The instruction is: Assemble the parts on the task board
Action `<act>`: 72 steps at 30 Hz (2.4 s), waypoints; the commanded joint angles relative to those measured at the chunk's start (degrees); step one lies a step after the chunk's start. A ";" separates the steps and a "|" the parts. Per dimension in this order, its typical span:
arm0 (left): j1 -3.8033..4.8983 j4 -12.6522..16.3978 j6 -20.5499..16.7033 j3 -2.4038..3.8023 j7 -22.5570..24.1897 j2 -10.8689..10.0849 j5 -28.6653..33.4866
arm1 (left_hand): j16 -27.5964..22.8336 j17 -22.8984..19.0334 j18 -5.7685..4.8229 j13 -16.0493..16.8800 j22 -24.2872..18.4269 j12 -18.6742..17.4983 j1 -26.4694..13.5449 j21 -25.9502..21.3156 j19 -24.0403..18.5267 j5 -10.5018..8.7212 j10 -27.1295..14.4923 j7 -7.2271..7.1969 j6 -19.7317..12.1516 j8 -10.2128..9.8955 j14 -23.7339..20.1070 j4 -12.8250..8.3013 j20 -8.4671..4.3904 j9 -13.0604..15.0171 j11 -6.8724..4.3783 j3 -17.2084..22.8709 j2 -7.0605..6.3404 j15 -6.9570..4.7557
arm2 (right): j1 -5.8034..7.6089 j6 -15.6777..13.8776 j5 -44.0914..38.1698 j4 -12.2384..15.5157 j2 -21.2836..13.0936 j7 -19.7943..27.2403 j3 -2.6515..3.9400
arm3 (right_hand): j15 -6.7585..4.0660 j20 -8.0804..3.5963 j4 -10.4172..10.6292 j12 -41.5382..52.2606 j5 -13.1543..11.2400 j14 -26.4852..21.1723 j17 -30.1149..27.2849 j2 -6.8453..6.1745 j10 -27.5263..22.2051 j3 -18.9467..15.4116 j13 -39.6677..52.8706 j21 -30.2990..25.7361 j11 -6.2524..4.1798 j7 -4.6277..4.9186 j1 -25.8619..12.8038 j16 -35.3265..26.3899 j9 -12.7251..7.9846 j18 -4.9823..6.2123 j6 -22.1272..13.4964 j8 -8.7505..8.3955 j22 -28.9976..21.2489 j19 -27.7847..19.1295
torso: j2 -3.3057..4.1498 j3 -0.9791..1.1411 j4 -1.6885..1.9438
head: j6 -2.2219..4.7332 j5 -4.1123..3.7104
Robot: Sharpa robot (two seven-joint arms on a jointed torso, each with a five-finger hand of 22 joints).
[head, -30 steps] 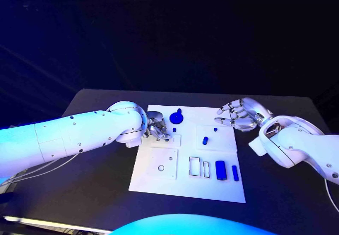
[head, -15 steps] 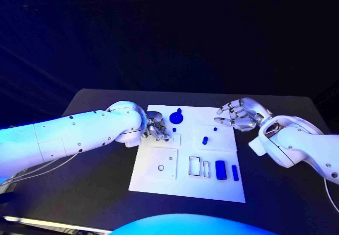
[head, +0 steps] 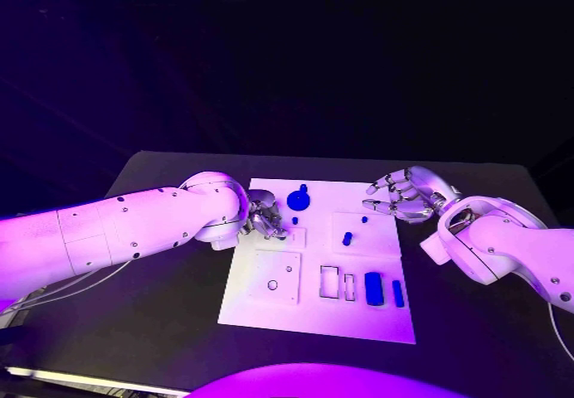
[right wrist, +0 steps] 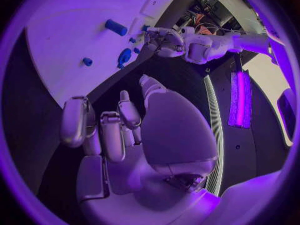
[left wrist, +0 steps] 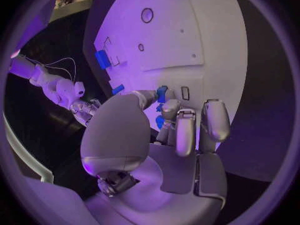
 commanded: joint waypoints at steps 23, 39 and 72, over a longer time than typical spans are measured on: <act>0.03 -2.10 3.19 -0.29 -0.46 2.24 0.75 | 0.36 10.00 -0.71 0.62 0.30 0.36 0.01 0.42 0.62 0.06 0.78 -1.33 1.51 0.11 3.89 -3.92 -0.21 7.61 -0.03 4.91 -0.08 -0.43 | -0.04 0.66 -0.42 0.17 0.09 0.23 0.01 | -0.13 -0.11 0.01 -0.19 -0.25 4.02 7.73 0.01 -0.13 -0.17 -0.05 -0.37 -0.21 -0.12 -0.68 -0.20 0.08 1.10 -0.44 0.23 2.66 -0.30 | -0.02 0.11 -0.02 | -0.48 -0.12; 0.04 -2.79 2.95 -0.53 -0.53 3.10 0.79 | 1.26 11.99 -0.91 2.25 1.31 1.25 -4.13 0.78 1.51 -0.21 2.57 -1.92 3.50 0.27 4.82 -2.48 -0.58 8.77 -0.49 3.51 -1.12 -0.82 | -0.04 0.64 -0.42 0.22 0.01 0.24 0.01 | -0.13 -0.11 0.01 -0.19 -0.25 4.02 7.73 0.01 -0.13 -0.17 -0.05 -0.37 -0.21 -0.12 -0.68 -0.20 0.08 1.10 -0.44 0.23 2.66 -0.30 | -0.02 0.00 0.11 | -0.43 -0.37; 0.02 -2.14 1.53 -0.63 -0.45 1.75 -0.21 | 1.44 12.54 -1.04 3.59 1.98 1.30 -18.15 0.75 2.22 -0.34 3.37 -2.30 5.70 -2.20 5.07 -1.75 -1.07 10.65 -0.85 -10.65 -1.09 -1.23 | -0.21 0.55 -0.40 0.14 -0.22 0.27 0.01 | -0.15 -0.15 0.02 -0.32 -0.28 3.98 7.55 0.07 -0.27 -0.17 -0.22 -0.73 -0.21 -0.11 -1.06 -0.33 0.05 1.15 -0.72 0.54 2.50 -0.38 | -0.01 -0.05 0.06 | 0.01 -0.67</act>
